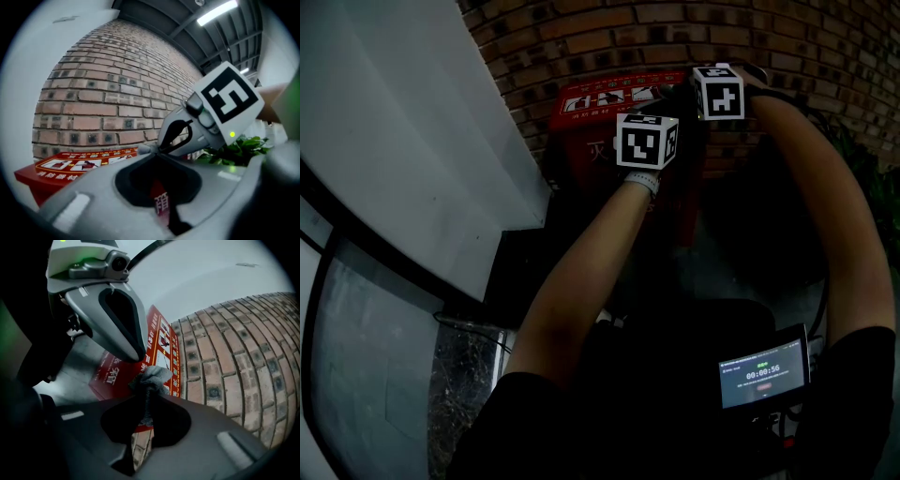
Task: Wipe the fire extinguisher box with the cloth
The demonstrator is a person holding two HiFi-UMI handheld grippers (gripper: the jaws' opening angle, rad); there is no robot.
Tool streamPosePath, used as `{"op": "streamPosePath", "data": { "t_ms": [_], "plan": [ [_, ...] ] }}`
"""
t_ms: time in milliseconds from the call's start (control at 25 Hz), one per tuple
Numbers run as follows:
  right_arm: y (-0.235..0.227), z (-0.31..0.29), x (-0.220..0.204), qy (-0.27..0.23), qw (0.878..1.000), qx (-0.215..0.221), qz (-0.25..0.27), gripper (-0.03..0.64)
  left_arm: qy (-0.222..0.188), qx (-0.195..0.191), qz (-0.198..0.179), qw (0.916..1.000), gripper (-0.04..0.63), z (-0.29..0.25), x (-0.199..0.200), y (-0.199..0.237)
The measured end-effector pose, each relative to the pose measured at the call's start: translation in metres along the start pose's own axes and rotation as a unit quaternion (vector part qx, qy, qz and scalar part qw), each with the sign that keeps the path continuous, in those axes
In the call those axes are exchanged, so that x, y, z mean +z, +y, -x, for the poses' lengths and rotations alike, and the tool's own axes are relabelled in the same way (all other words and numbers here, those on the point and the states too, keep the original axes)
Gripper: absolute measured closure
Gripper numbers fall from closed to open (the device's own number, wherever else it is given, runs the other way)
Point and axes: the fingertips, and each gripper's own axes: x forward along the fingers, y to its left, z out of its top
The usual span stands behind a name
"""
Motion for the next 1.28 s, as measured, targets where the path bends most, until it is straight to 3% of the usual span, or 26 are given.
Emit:
{"op": "streamPosePath", "data": {
  "t_ms": [200,440,760,960,1280],
  "plan": [
    [0.019,0.020,0.003,0.001,1.000,0.022,0.009,0.584,0.011,0.003,0.010,0.9999,0.595,0.008,-0.005,-0.007],
    [0.027,0.035,0.000,0.005,1.000,0.026,0.011,0.583,-0.004,0.006,-0.004,1.0000,0.595,0.015,0.008,-0.017],
    [-0.019,0.042,-0.034,0.044,0.996,-0.083,0.004,0.583,-0.027,0.009,-0.011,0.9995,0.596,0.009,0.024,-0.025],
    [-0.050,0.028,-0.054,0.065,0.985,-0.159,-0.003,0.583,-0.031,0.002,-0.011,0.9995,0.596,-0.001,0.021,-0.029],
    [-0.065,-0.023,-0.072,0.063,0.987,-0.148,-0.003,0.583,-0.035,-0.016,-0.007,0.9992,0.595,-0.021,0.012,-0.032]
  ]
}}
